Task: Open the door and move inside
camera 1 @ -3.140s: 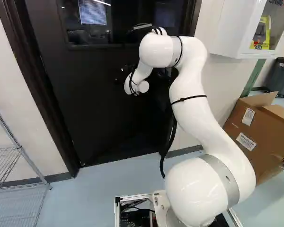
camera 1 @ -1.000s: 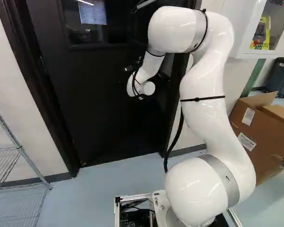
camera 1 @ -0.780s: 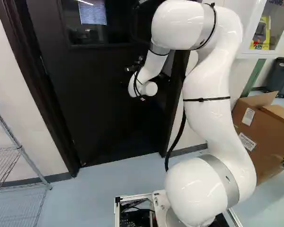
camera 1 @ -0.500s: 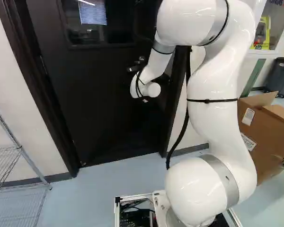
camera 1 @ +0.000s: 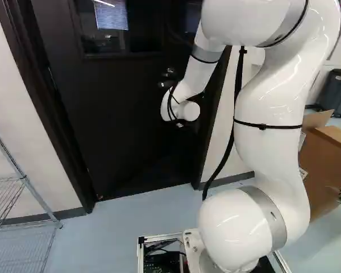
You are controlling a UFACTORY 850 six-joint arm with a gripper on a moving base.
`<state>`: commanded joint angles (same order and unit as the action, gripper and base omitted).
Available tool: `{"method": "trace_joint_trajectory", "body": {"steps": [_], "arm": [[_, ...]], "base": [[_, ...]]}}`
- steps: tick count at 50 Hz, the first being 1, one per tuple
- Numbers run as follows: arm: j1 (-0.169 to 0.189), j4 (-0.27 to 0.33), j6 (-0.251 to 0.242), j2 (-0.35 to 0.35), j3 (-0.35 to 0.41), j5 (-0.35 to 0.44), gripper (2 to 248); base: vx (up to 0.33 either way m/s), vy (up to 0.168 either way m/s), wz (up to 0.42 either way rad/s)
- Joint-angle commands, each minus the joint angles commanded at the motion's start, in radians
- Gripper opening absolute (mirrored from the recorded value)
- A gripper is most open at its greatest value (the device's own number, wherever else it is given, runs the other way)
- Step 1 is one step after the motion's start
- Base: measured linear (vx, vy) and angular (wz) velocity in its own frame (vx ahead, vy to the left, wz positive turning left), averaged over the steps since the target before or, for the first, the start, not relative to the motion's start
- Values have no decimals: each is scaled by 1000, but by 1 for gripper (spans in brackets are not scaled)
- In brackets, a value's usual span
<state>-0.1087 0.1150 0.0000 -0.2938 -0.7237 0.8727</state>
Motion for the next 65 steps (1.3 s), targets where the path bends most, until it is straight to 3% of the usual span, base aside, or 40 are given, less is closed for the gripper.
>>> {"method": "trace_joint_trajectory", "body": {"steps": [65], "arm": [[75,-30,0,330,361,-11,247]], "base": [[0,0,0]]}}
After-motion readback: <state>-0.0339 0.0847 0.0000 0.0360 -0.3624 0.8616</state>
